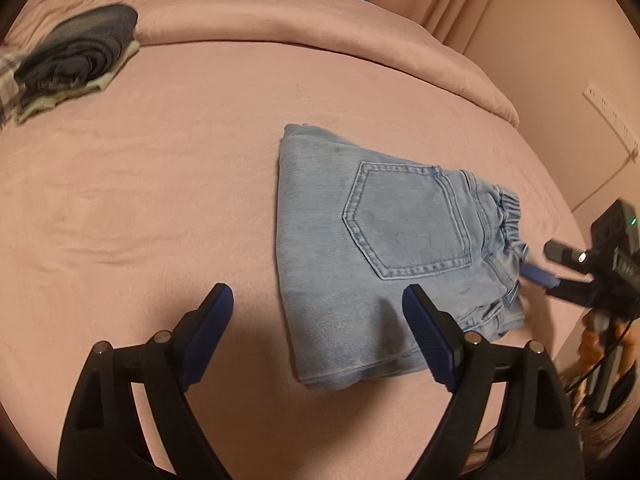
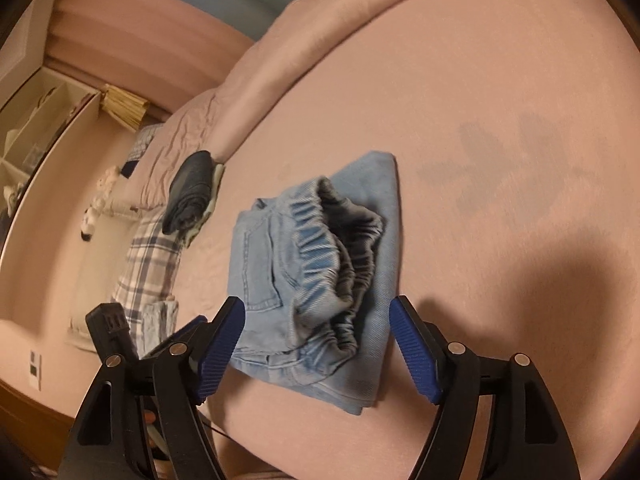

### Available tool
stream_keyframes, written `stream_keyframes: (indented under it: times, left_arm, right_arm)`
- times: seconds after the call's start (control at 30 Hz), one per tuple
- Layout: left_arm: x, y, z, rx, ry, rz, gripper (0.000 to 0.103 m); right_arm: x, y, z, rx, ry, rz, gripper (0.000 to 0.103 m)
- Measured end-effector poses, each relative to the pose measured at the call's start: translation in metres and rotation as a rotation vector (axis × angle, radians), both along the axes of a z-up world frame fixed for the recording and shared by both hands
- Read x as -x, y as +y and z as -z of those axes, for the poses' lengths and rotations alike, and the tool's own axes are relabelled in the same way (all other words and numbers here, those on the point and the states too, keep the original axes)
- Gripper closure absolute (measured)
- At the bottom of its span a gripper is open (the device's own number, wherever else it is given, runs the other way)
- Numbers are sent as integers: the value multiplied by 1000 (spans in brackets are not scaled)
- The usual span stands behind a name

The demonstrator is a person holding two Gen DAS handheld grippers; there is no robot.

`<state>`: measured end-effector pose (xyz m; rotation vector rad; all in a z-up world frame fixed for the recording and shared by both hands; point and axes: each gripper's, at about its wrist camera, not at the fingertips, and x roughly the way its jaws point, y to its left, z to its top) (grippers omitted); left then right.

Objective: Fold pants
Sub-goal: 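Grasp the elastic waistband with the right gripper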

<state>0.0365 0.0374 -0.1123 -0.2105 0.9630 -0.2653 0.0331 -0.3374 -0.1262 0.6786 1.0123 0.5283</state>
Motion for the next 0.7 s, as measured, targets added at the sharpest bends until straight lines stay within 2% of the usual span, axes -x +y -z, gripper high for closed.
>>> stream_keyframes:
  times: [0.13, 0.23, 0.43, 0.53, 0.7]
  left_arm:
    - [-6, 13, 6, 126, 48, -26, 15]
    - [-11, 21, 9, 217, 79, -44, 15]
    - [-20, 29, 18, 342, 136, -62, 15]
    - [-25, 26, 22, 386, 164, -52, 15]
    - [-34, 20, 28, 395, 187, -39, 15]
  right_arm:
    - [-4, 1, 7, -1, 40, -9, 20]
    - [-3, -1, 10, -3, 60, -8, 20]
    - [-7, -1, 20, -18, 97, 1, 20]
    - [-10, 1, 22, -15, 101, -8, 20]
    - [-19, 9, 22, -8, 102, -28, 20]
